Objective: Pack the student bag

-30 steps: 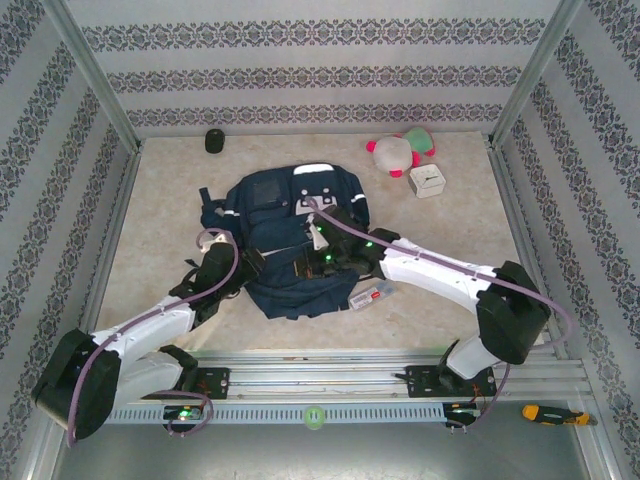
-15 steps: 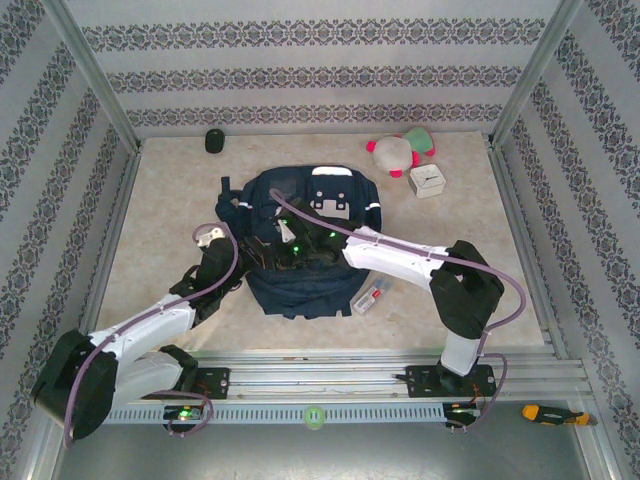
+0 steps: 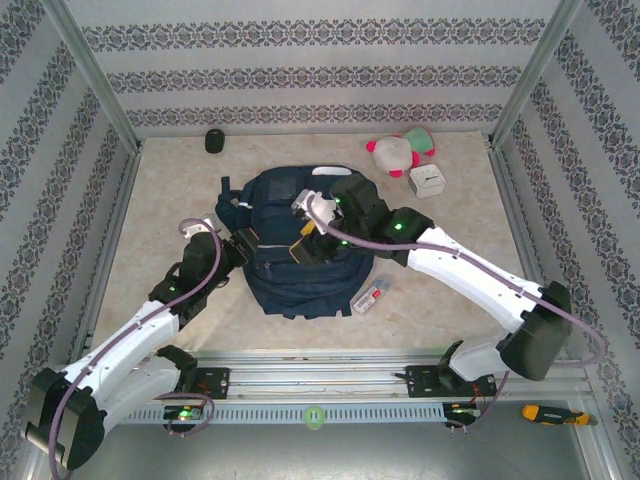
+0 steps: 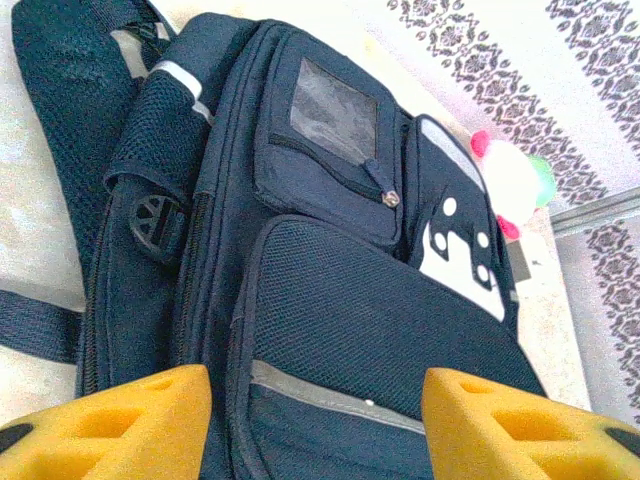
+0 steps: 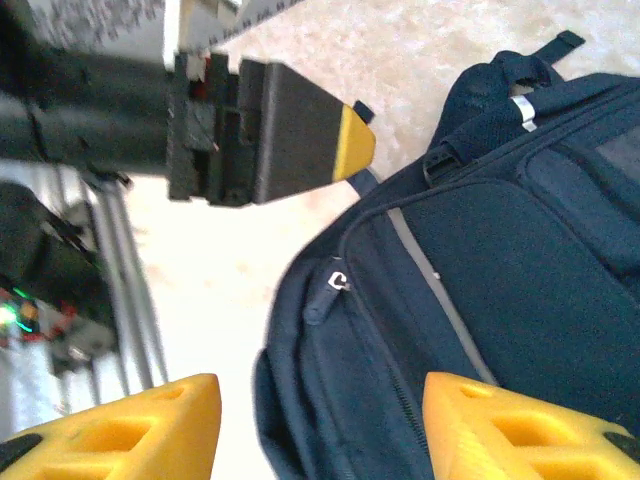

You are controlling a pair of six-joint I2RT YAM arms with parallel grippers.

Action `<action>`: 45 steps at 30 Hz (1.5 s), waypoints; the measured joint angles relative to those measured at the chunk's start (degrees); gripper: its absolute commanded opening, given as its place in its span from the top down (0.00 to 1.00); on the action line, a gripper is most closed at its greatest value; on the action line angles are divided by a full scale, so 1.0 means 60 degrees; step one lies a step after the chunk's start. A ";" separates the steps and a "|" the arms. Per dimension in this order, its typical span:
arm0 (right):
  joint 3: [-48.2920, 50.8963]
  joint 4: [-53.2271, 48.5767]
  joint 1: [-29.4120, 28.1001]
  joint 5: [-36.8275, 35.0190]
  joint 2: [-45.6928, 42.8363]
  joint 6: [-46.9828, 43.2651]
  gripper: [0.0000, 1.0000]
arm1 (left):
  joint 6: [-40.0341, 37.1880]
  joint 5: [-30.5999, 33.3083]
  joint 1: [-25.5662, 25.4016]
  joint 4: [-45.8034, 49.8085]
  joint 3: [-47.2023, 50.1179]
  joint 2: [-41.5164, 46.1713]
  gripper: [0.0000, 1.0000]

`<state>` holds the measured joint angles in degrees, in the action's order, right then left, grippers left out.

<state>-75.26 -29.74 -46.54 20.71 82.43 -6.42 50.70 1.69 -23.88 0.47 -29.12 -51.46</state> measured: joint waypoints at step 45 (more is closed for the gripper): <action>-0.0503 0.0135 0.1184 0.0568 0.2149 -0.3912 1.00 | -0.4903 -0.3213 -0.0339 0.1246 -0.1067 -0.1628 0.94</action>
<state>-78.28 -28.93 -39.44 24.12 95.33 -29.89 21.28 -17.58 -25.91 7.94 -35.53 -61.23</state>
